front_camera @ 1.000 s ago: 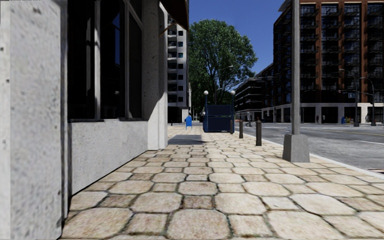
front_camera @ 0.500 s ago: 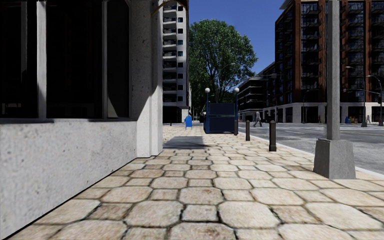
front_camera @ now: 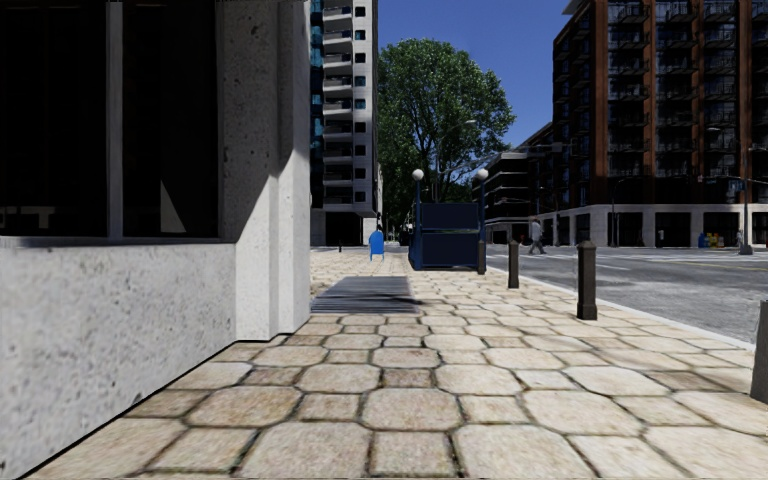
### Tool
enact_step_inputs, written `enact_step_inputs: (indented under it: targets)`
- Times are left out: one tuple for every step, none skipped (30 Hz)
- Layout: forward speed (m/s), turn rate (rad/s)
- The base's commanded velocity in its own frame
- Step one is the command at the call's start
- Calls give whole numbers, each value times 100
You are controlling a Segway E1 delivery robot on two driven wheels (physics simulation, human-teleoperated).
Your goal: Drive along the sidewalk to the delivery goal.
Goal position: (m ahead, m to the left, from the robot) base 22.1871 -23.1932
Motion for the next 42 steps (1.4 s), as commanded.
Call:
enact_step_inputs:
  targets:
    - [198,0]
    - [198,0]
    - [198,0]
    - [198,0]
    - [198,0]
    - [198,0]
    - [198,0]
    - [198,0]
    - [198,0]
    - [198,0]
    - [198,0]
    - [198,0]
    - [198,0]
    - [198,0]
    - [198,0]
    - [198,0]
    - [198,0]
    - [198,0]
    - [198,0]
    - [198,0]
    - [198,0]
    - [198,0]
    - [198,0]
    - [198,0]
    - [198,0]
    - [198,0]
    - [198,0]
    - [198,0]
    - [198,0]
    - [198,0]
    - [198,0]
    - [198,0]
    - [198,0]
    - [198,0]
    - [198,0]
    - [198,0]
    - [198,0]
    - [198,0]
    - [198,0]
    - [198,0]
    - [198,0]
    - [198,0]
